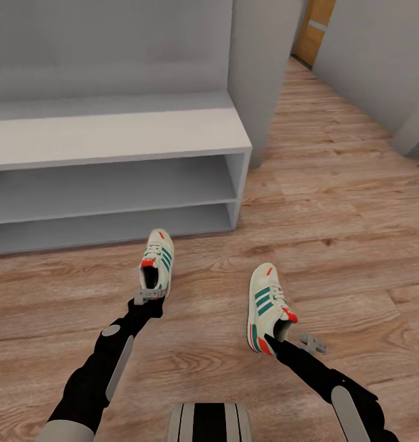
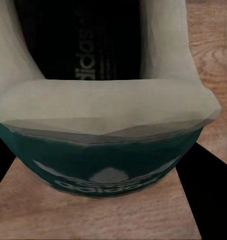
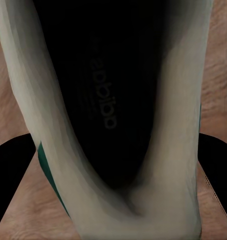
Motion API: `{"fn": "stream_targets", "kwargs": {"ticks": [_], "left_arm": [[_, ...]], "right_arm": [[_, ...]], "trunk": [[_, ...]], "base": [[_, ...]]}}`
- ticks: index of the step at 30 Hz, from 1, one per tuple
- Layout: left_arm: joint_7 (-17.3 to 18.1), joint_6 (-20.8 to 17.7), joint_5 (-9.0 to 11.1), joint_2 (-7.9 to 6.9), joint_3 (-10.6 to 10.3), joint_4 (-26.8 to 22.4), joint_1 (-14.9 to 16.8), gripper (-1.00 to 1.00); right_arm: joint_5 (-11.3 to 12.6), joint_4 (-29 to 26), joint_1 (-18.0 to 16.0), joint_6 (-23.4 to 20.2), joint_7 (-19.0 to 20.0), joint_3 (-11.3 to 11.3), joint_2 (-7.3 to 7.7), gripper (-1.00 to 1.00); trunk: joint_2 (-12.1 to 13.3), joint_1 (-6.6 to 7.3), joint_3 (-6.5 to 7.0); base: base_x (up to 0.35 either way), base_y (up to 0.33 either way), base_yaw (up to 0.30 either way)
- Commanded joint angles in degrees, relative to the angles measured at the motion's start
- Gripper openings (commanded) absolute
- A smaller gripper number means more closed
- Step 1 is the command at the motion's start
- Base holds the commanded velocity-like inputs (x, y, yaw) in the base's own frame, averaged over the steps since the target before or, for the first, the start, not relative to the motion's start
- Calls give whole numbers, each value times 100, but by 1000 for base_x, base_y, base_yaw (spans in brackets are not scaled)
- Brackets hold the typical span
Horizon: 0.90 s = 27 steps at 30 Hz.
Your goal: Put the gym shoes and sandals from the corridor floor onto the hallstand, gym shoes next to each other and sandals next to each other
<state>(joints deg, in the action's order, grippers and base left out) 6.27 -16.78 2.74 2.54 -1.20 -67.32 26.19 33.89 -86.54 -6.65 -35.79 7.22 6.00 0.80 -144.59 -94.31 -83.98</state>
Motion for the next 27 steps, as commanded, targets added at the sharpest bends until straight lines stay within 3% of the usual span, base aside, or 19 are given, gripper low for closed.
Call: {"fn": "stream_targets", "kwargs": {"ticks": [1,19,27], "left_arm": [[15,-36,31,1,6,-9,0,-100],[15,-36,34,1,6,-9,0,-100],[15,-36,34,1,6,-9,0,-100]], "right_arm": [[-5,-3,-3,-33,25,9,-1,-100],[-5,-3,-3,-33,25,-2,-1,-100],[-5,-3,-3,-33,25,15,-1,-100]], "trunk": [[-1,1,4],[-1,1,134],[-1,1,145]], "base": [[0,0,-225],[0,0,-223],[0,0,20]]}}
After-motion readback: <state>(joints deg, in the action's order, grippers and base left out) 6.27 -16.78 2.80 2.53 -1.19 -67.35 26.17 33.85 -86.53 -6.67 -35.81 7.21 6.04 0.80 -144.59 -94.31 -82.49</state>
